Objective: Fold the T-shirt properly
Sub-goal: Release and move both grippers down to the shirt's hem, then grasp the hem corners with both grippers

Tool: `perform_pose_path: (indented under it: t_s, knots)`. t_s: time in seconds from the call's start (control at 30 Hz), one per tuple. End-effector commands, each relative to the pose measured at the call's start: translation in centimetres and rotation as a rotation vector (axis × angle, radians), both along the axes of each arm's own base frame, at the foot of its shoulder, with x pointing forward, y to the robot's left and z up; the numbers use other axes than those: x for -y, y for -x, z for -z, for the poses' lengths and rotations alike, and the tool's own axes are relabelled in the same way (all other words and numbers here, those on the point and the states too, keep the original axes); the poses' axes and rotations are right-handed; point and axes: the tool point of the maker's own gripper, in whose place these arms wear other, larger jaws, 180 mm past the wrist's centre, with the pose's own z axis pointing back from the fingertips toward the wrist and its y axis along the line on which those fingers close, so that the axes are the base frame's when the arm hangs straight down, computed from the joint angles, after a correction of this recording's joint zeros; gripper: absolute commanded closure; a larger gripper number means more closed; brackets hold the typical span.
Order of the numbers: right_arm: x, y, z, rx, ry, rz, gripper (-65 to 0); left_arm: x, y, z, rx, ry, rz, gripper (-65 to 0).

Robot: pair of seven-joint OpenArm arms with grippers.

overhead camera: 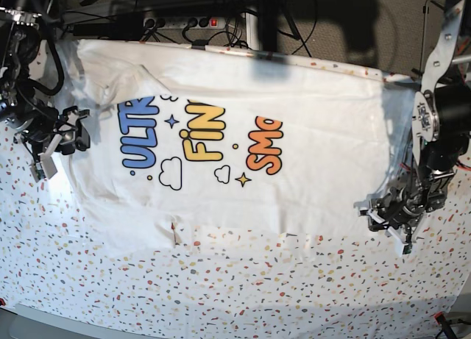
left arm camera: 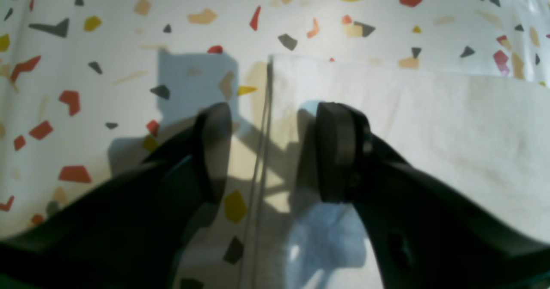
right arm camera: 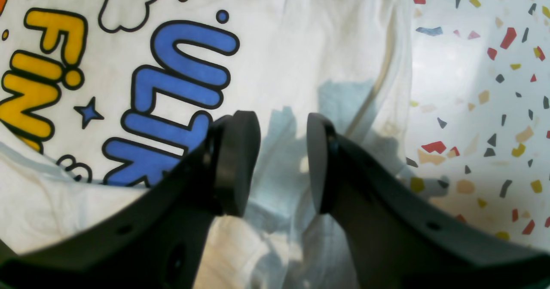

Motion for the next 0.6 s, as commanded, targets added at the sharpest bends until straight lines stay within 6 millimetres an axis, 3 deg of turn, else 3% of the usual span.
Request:
perform_pose_path:
  t_s: [0.0,0.17,0.3,0.43,0.57]
  knots:
    - [0.4,-0.8,-1.5,0.047,0.014,-0.007,-22.7,-0.4,-1.4,-1.9,0.042,-0.004,-0.005,-30.5]
    - [0.4,-1.0,-1.6,0.053,0.012,-0.007,-22.7,2.8,-0.4,-0.9,0.017,0.077,0.107,-30.5]
    - [0.4,-1.1,-1.8,0.057,0.013,-0.007,-22.7,3.5,-0.4,-0.9,0.01,0.086,0.121,-30.3]
    - [0.4,-1.2,-1.8,0.063,0.011,-0.007,-22.7,4.6,0.1,-0.6,-0.02,0.111,0.165,-19.7]
    - [0.4,-1.5,-2.2,0.076,0.01,-0.007,-22.7,4.3,0.0,-0.7,-0.016,0.109,0.161,-10.1]
